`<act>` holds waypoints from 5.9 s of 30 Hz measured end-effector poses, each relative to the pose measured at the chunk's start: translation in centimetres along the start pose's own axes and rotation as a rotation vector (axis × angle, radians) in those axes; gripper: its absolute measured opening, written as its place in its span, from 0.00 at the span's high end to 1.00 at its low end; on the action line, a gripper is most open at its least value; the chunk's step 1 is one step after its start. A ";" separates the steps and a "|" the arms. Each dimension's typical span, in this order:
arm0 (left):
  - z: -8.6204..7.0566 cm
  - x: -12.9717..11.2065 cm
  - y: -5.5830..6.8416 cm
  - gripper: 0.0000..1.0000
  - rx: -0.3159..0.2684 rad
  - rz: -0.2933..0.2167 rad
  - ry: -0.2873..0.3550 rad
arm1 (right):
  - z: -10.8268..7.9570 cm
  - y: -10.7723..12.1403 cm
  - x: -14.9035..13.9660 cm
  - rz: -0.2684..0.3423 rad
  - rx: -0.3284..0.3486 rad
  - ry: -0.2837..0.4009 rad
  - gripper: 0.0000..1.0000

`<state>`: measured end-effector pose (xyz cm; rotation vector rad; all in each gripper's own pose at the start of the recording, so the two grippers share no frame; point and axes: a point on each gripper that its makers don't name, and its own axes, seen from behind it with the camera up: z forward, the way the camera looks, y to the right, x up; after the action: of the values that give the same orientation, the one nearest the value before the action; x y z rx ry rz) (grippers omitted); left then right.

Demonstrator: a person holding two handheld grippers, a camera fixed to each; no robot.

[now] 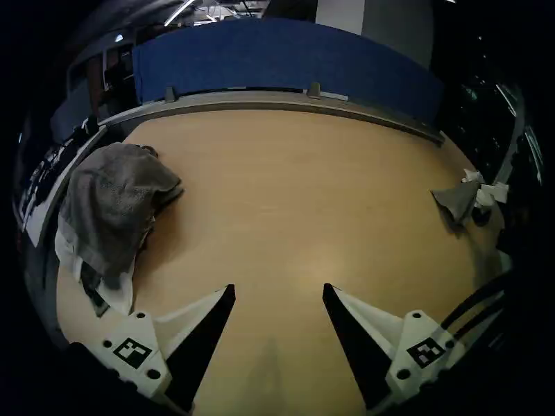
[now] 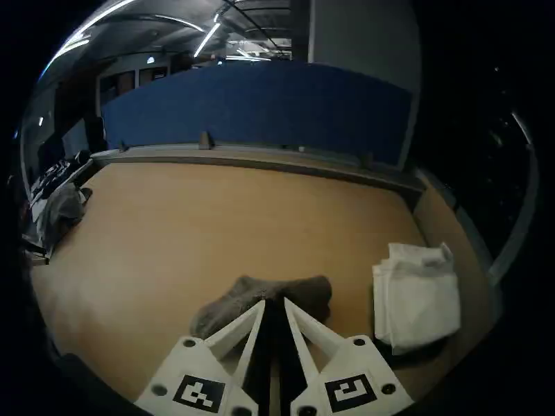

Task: Fold towel

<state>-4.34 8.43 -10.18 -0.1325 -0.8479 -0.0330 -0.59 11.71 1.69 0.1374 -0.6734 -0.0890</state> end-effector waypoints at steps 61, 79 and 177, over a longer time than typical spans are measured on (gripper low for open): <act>-0.1 0.4 0.7 0.06 -0.011 0.014 0.005 | -2.0 7.0 -14.4 0.052 -0.263 -0.277 0.18; -0.5 0.6 1.1 0.06 -0.019 0.022 0.013 | -3.1 7.5 -14.4 0.050 -0.282 -0.275 0.18; -1.0 0.5 -0.4 0.06 0.002 0.004 0.017 | 1.8 -3.2 -10.8 -0.002 0.010 -0.204 0.00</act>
<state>-3.32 7.95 -10.45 -0.1319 -0.8302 -0.0299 -10.25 9.72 -4.09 0.1401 -0.8774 -0.1024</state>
